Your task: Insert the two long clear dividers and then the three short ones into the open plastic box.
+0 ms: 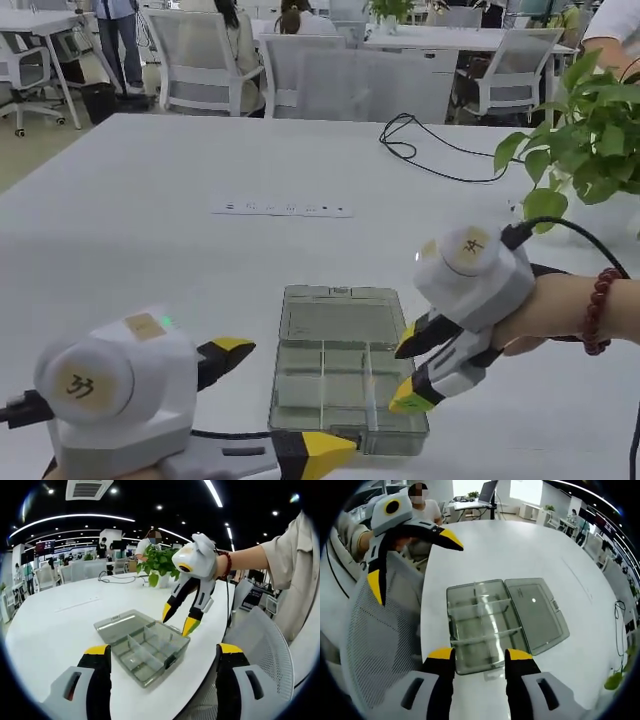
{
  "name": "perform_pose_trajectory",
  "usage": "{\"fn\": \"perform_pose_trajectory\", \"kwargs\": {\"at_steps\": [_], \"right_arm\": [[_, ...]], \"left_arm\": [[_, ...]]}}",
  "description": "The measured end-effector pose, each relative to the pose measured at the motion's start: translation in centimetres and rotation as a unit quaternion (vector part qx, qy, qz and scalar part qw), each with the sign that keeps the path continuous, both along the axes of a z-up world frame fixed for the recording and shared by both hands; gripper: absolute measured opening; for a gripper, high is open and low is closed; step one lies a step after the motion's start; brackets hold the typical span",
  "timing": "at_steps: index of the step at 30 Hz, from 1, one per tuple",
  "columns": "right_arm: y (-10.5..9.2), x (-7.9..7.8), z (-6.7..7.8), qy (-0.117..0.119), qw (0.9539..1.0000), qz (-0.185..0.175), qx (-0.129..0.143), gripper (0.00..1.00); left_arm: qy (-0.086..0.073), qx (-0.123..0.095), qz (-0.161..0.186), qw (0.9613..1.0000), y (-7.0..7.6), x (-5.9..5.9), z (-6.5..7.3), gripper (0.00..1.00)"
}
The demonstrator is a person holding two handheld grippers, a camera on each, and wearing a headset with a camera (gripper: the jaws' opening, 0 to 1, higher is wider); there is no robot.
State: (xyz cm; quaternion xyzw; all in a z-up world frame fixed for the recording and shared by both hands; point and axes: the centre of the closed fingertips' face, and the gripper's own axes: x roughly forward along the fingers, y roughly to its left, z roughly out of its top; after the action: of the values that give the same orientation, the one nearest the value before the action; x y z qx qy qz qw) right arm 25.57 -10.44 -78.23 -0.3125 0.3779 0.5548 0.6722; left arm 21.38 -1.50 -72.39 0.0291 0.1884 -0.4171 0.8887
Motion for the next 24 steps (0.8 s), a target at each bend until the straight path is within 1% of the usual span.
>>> {"fn": "perform_pose_trajectory", "kwargs": {"at_steps": [3,8,13,17,21,24], "right_arm": [[-1.1,-0.1,0.0,0.001,1.0000,-0.005,-0.003,0.43],[-3.2,-0.2,-0.2,-0.005,0.9997,-0.015,-0.016,0.44],[-5.4,-0.1,-0.7,-0.003,0.9992,-0.029,-0.028,0.44],[-7.1,0.0,-1.5,-0.003,0.9986,-0.039,-0.037,0.44],[-8.6,-0.2,-2.3,0.004,0.9979,-0.044,-0.048,0.45],[-9.9,-0.3,-3.0,0.006,0.9971,-0.049,-0.058,0.45]], "left_arm": [[0.000,0.000,0.001,1.0000,0.0,0.0,-0.1,0.88],[0.004,-0.001,0.006,1.0000,0.0,-0.1,-0.2,0.88],[0.006,-0.001,0.007,1.0000,0.0,-0.2,-0.3,0.87],[0.005,-0.002,0.008,1.0000,-0.1,-0.2,-0.2,0.87],[0.007,0.002,0.009,0.9999,-0.2,-0.3,-0.3,0.87],[0.006,0.004,0.011,0.9999,-0.2,-0.3,-0.3,0.87]]}}
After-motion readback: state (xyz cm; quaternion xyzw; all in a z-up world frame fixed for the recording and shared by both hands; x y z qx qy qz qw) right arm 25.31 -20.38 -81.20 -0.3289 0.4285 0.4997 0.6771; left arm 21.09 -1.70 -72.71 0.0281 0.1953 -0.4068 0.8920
